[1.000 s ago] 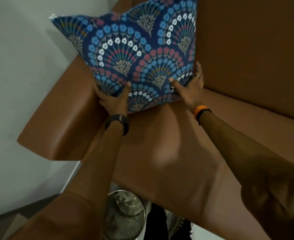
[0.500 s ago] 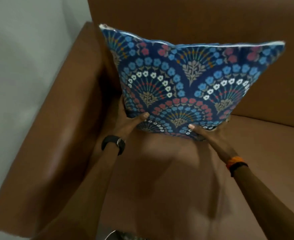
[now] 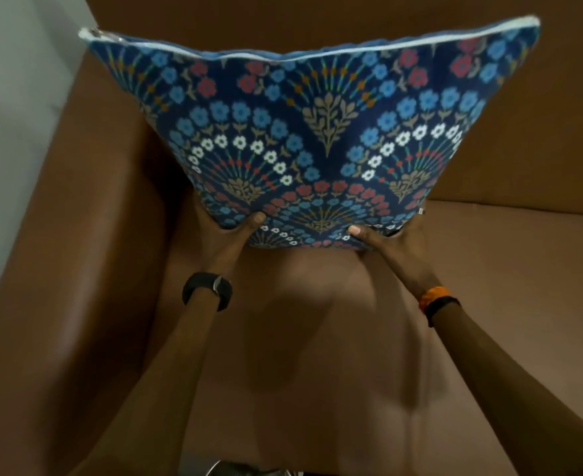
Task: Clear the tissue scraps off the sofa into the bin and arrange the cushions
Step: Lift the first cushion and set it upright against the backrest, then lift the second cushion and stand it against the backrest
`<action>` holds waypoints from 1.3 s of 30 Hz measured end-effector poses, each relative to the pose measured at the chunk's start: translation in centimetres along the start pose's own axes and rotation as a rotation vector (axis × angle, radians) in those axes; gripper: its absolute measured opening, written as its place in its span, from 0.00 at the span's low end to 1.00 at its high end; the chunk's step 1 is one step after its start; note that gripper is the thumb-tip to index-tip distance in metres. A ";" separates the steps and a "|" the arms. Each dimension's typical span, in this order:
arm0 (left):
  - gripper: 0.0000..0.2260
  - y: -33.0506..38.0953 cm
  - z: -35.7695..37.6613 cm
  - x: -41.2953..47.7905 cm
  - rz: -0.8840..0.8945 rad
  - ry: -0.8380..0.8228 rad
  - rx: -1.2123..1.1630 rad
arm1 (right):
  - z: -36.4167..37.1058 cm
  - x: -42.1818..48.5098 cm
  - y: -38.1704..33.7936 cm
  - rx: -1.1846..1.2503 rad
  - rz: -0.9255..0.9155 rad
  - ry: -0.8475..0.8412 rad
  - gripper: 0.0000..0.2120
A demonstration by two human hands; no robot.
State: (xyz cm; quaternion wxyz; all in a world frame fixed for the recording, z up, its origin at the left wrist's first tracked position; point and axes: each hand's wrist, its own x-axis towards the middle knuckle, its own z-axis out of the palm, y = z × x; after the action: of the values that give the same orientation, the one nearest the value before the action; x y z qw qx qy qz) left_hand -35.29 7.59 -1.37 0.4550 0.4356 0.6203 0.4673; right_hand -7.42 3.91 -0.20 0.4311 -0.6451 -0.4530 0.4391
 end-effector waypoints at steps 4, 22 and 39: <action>0.50 -2.4 2.1 -4.5 -0.062 0.188 0.209 | 0.8 -2.2 2.1 -0.154 0.036 0.212 0.47; 0.38 -7.7 32.7 -23.9 0.608 -0.595 1.157 | -28.8 -12.7 19.5 -1.229 -0.032 0.169 0.46; 0.62 7.9 69.8 -25.3 0.087 -0.887 0.392 | -61.0 -12.7 21.6 -0.124 0.197 1.035 0.56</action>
State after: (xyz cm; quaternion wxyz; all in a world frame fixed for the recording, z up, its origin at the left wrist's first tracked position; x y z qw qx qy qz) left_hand 38.62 -2.59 -0.07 0.5649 0.6958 0.4242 0.1297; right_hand 52.83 -22.72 -3.78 0.5160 -0.8412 -0.1432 0.0744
